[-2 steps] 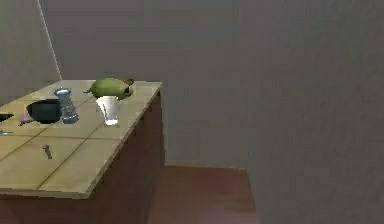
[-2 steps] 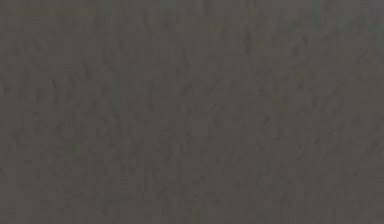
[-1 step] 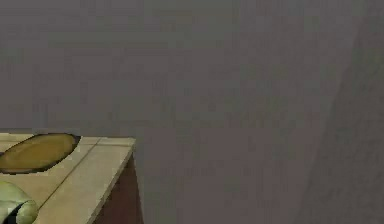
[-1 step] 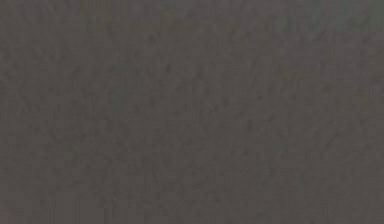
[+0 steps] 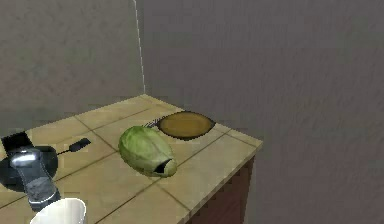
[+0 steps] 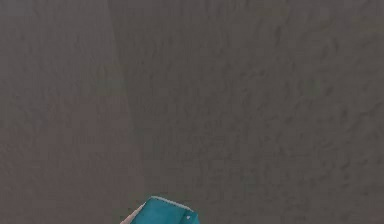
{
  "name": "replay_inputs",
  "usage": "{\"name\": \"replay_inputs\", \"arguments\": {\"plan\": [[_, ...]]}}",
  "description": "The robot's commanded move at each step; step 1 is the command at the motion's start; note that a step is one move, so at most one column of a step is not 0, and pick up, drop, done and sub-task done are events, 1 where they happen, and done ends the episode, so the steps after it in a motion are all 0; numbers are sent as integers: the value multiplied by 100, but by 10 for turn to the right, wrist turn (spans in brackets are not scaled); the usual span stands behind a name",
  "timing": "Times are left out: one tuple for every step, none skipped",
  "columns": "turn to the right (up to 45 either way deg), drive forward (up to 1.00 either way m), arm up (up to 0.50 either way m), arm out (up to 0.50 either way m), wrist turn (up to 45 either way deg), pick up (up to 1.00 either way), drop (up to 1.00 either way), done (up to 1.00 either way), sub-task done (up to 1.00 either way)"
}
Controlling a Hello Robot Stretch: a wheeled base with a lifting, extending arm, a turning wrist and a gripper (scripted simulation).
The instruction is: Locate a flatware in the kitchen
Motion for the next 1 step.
{"name": "replay_inputs", "arguments": {"plan": [[0,0,0,0,0,0,0,100,0]]}}
